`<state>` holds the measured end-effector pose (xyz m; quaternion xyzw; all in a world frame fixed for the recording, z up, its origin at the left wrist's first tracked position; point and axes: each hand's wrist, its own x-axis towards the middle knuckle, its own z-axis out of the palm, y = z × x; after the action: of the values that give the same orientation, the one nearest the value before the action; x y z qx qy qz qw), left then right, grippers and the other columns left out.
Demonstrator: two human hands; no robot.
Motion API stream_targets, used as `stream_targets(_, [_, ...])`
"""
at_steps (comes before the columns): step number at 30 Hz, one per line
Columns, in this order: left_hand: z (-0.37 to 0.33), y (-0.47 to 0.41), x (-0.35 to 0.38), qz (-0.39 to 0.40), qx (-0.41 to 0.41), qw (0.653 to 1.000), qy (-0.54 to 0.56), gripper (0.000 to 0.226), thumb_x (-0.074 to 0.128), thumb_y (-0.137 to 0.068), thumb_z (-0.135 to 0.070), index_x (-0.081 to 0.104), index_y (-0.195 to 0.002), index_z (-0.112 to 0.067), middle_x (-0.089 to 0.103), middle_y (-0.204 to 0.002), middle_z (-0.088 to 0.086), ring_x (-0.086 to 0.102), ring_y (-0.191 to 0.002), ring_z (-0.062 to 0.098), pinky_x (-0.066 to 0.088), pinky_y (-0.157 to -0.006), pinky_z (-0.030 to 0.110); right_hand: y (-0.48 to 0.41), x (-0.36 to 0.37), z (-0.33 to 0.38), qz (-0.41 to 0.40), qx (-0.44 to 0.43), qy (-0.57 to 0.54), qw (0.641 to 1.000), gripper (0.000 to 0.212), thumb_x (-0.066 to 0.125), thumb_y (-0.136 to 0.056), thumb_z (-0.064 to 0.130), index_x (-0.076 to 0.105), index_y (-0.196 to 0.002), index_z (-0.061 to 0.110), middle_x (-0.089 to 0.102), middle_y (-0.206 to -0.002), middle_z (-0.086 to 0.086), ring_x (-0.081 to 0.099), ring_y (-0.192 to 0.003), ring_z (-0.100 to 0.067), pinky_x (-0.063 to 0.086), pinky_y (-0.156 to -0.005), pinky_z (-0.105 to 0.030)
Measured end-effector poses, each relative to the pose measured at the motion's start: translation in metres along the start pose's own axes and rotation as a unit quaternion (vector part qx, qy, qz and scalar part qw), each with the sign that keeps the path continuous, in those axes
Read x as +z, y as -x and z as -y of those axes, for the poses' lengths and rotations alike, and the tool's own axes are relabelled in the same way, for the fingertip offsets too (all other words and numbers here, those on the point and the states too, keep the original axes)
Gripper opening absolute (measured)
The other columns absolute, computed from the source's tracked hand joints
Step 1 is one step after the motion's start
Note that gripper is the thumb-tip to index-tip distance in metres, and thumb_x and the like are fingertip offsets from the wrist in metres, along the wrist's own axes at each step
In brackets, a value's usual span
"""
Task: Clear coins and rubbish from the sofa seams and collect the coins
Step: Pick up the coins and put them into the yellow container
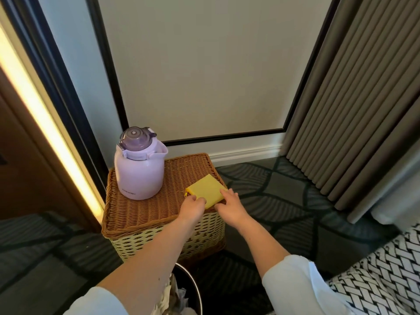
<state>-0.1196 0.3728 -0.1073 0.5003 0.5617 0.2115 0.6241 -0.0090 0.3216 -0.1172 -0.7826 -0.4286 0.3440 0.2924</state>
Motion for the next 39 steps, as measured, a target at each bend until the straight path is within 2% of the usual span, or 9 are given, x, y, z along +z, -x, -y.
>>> stream_targets(5, [0.007,0.006,0.003,0.011,0.016,1.000,0.022,0.018,0.043,-0.097,-0.008,0.050,-0.109,-0.020,0.055,-0.098,-0.004,0.048,-0.084,0.010,0.038,-0.081,0.031,0.007,0.007,-0.004,-0.015,0.004,-0.064,0.998,0.062,0.054,-0.094,0.017,0.031,-0.151,0.019,0.035,-0.152,-0.007,0.035,-0.139,-0.025,0.030,-0.114,-0.040])
stream_targets(8, [0.002,0.007,0.000,0.005,0.011,0.999,0.031,0.023,0.041,-0.098,-0.006,0.056,-0.092,-0.021,0.056,-0.092,-0.001,0.051,-0.081,0.013,0.042,-0.071,0.031,0.006,0.007,0.000,-0.067,-0.014,-0.043,0.997,0.060,0.053,-0.094,0.017,0.033,-0.150,0.018,0.029,-0.155,-0.004,0.032,-0.140,-0.024,0.030,-0.115,-0.039])
stream_targets(12, [0.000,-0.001,-0.005,-0.008,0.000,0.999,0.040,0.038,0.039,-0.099,-0.009,0.046,-0.137,-0.006,0.056,-0.126,0.015,0.053,-0.113,0.030,0.043,-0.097,0.038,-0.006,0.006,-0.001,-0.087,-0.034,-0.009,0.996,0.062,0.052,-0.094,0.015,0.030,-0.152,0.021,0.020,-0.160,-0.003,0.018,-0.147,-0.022,0.023,-0.117,-0.040])
stream_targets(16, [-0.004,-0.009,-0.003,-0.019,0.000,0.999,0.034,0.015,0.038,-0.097,-0.006,0.050,-0.105,-0.010,0.045,-0.076,0.003,0.042,-0.069,0.015,0.038,-0.069,0.028,-0.018,0.006,-0.001,-0.052,-0.022,0.051,0.997,0.071,0.053,-0.095,0.018,0.018,-0.156,0.025,-0.003,-0.165,-0.001,-0.007,-0.150,-0.021,0.011,-0.120,-0.043])
stream_targets(19, [-0.003,-0.012,-0.001,-0.010,-0.001,1.000,0.024,0.019,0.037,-0.096,-0.005,0.054,-0.106,-0.006,0.046,-0.078,0.004,0.040,-0.066,0.015,0.032,-0.062,0.029,-0.027,0.006,0.001,-0.035,-0.006,0.079,0.996,0.074,0.053,-0.093,0.015,0.015,-0.156,0.024,-0.006,-0.164,-0.001,-0.011,-0.150,-0.022,0.007,-0.120,-0.044])
stream_targets(23, [-0.002,-0.013,0.000,-0.011,-0.007,1.000,0.026,0.037,0.037,-0.096,-0.007,0.048,-0.131,0.000,0.057,-0.102,0.020,0.050,-0.081,0.024,0.038,-0.070,0.032,-0.023,0.003,0.000,-0.055,-0.011,0.069,0.996,0.060,0.058,-0.089,0.019,0.038,-0.145,0.017,0.031,-0.151,-0.008,0.027,-0.141,-0.030,0.030,-0.114,-0.041])
stream_targets(27, [-0.001,-0.009,-0.001,-0.040,0.007,0.998,0.044,0.018,0.046,-0.095,-0.005,0.059,-0.106,-0.008,0.046,-0.070,-0.001,0.041,-0.062,0.012,0.032,-0.054,0.026,-0.005,-0.005,0.006,-0.112,0.018,-0.030,0.993,0.055,0.060,-0.091,0.022,0.043,-0.143,0.016,0.042,-0.130,-0.008,0.053,-0.107,-0.020,0.043,-0.093,-0.029])
stream_targets(33, [-0.009,0.025,0.001,-0.052,0.041,0.993,0.102,0.048,0.058,-0.093,-0.006,0.047,-0.139,-0.004,0.056,-0.130,0.011,0.055,-0.116,0.027,0.046,-0.102,0.044,0.039,-0.016,0.013,-0.190,0.045,-0.118,0.974,0.047,0.064,-0.088,0.012,0.053,-0.134,0.016,0.058,-0.097,-0.002,0.058,-0.087,-0.014,0.051,-0.081,-0.030])
stream_targets(39, [-0.029,0.089,0.014,-0.011,0.142,0.984,0.107,0.022,0.058,-0.092,-0.005,0.067,-0.108,-0.018,0.062,-0.098,-0.006,0.054,-0.082,0.006,0.042,-0.066,0.019,0.117,-0.029,0.016,-0.266,0.052,-0.172,0.947,0.068,0.063,-0.083,0.006,0.040,-0.144,0.025,0.048,-0.125,-0.009,0.057,-0.097,-0.019,0.054,-0.069,-0.028])
